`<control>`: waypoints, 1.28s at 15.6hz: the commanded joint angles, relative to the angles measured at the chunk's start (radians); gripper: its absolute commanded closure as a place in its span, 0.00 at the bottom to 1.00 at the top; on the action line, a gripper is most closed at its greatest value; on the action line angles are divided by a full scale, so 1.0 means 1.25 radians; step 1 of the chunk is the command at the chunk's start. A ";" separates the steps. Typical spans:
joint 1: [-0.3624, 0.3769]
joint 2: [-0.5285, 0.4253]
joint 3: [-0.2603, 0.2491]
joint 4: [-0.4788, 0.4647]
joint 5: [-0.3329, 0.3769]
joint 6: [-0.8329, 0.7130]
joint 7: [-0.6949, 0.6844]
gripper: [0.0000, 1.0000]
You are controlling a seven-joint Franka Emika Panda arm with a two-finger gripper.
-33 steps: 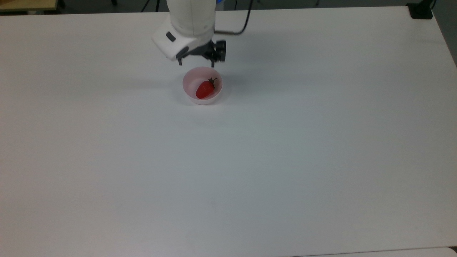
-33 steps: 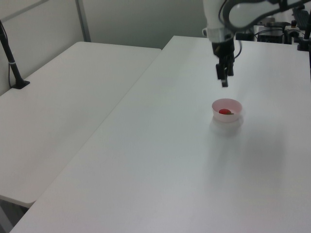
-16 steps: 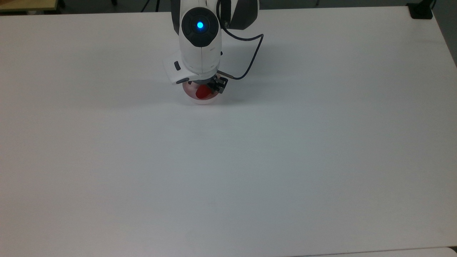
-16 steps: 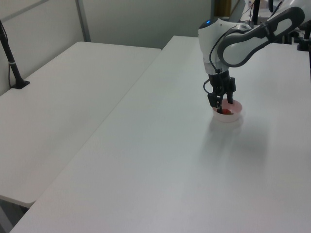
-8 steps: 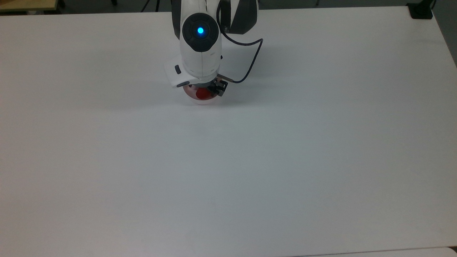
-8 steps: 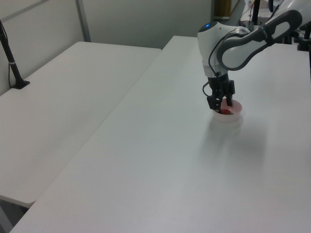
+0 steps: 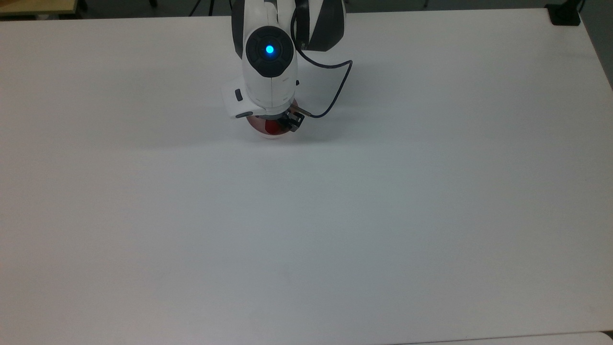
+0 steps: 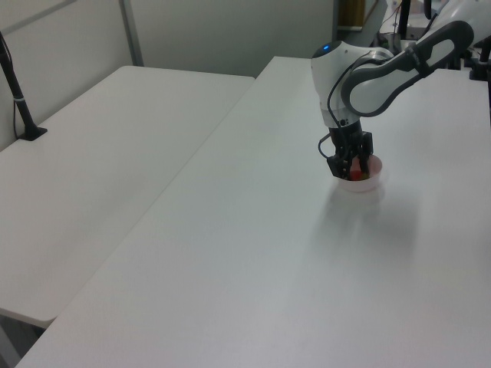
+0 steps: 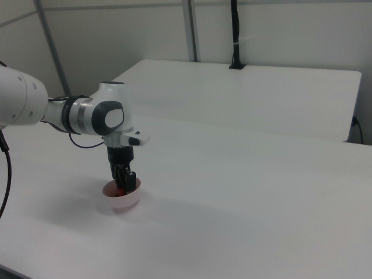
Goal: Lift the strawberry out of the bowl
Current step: 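Close the gripper on the red strawberry in the bowl, then lift the strawberry out of the bowl and carry it beside the bowl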
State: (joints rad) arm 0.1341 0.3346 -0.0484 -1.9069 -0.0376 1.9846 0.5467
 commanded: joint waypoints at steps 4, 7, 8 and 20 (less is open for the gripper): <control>-0.014 -0.052 -0.001 -0.013 0.010 -0.025 -0.021 0.62; -0.020 -0.070 -0.001 0.010 0.010 -0.076 -0.064 0.62; -0.021 -0.076 -0.001 0.016 0.010 -0.092 -0.078 0.61; -0.175 0.027 -0.001 0.202 -0.002 -0.080 -0.507 0.60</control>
State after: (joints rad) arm -0.0177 0.2583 -0.0528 -1.7546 -0.0382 1.8738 0.0150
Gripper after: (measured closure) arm 0.564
